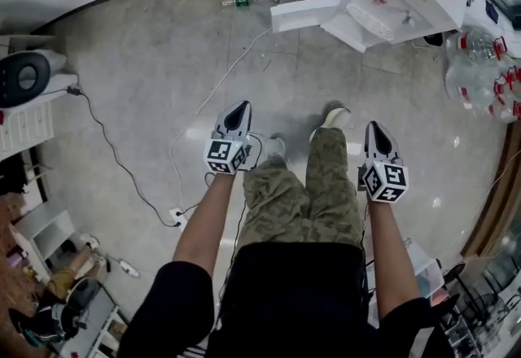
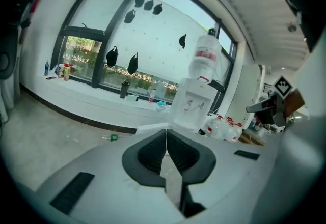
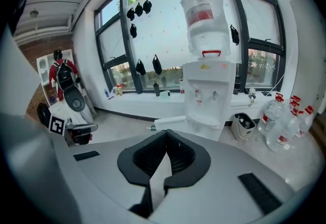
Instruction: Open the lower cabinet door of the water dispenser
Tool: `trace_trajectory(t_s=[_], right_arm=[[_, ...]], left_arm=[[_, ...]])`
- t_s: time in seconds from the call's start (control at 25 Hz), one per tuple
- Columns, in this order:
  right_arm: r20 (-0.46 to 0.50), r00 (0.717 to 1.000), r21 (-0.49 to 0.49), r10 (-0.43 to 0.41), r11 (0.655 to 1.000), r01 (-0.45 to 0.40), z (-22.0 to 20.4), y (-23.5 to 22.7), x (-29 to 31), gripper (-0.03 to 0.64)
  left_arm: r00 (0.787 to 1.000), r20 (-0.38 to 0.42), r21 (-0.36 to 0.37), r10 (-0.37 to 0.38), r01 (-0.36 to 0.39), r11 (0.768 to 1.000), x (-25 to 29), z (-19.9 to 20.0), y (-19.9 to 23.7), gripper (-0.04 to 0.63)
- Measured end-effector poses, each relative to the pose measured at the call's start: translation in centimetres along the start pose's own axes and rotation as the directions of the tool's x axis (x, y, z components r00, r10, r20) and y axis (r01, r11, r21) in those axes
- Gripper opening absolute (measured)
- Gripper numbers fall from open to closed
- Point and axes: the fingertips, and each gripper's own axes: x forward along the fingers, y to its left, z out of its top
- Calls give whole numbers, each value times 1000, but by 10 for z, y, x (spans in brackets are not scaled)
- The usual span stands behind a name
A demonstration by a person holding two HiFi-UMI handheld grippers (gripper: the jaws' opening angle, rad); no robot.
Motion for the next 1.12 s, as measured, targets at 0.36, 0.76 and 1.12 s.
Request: trace_trajectory(t_s=[0.36, 0.76, 1.12], right_arm=[[29, 998, -110, 52, 993, -48, 45, 42, -45, -2], [-61, 981, -154, 182, 970, -189, -16, 78, -60, -2], [-30, 975, -174, 222, 959, -224, -29, 31, -137, -2]], left_arm=[[997, -71, 125, -38, 47, 991, -33, -18, 26, 5], [990, -141, -13, 19, -21, 1000, -21, -120, -12, 5], [959, -282, 128, -27, 66, 990, -57, -175, -73, 5]])
